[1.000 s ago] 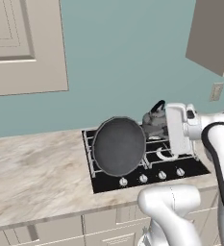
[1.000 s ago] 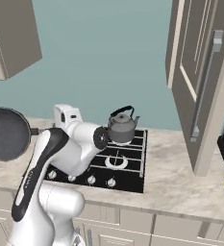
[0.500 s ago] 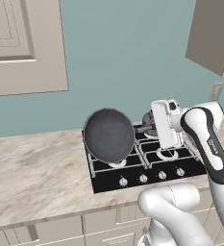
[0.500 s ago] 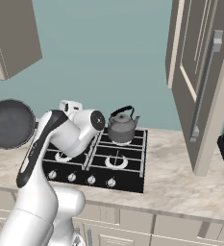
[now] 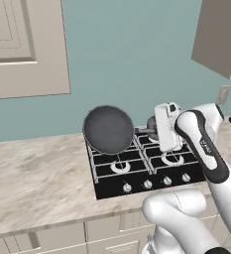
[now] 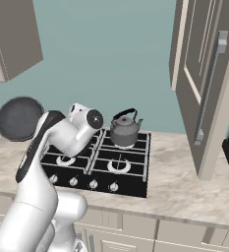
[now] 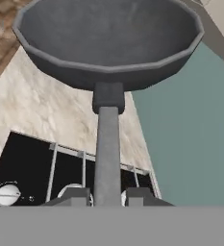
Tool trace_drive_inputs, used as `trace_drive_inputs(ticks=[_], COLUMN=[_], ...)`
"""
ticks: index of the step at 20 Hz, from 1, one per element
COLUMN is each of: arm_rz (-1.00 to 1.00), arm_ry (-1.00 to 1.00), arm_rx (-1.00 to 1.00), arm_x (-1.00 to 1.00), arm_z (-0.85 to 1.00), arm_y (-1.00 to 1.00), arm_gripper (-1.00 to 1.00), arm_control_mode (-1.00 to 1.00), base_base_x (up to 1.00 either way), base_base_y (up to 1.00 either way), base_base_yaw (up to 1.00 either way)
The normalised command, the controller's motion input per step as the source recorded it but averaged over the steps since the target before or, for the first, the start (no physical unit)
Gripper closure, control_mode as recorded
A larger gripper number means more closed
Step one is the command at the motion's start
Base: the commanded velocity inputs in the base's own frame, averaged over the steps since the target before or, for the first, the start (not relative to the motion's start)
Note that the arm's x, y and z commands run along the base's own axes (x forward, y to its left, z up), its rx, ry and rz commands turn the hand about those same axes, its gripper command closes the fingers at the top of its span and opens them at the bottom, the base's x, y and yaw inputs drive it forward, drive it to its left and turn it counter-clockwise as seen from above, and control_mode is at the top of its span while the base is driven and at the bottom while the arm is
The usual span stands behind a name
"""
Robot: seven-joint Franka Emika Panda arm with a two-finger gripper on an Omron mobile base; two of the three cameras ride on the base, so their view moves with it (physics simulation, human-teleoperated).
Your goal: Pick the pan from the cabinet and place it on the stove. Then turn on the stove burner for the pan.
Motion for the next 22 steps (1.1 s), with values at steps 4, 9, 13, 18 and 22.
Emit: trace_drive_inputs(ticks=[4,9,13,18,22], arm_rz=[-0.33,-0.37,-0.34,-0.22,-0.07], arm_ry=[0.1,0.12,0.16,0.17,0.21], arm_rx=[0.03,0.0,0.0,-0.01,0.0], arm_x=[0.04,0.0,0.0,0.12,0.25], arm_z=[-0.27,-0.27,-0.22,-0.19,-0.24], arm_y=[0.03,0.14,0.2,0.08,0.0], arm_gripper=[1.0,1.0,1.0,1.0,1.0], arm_control_mode=[-1.0,-1.0,-1.0,-1.0,-1.0], base_base_x=[0.0,0.0,0.0,0.0,0.0], base_base_y=[0.0,0.0,0.0,0.0,0.0], base_base_yaw=[0.0,0.0,0.0,0.0,0.0])
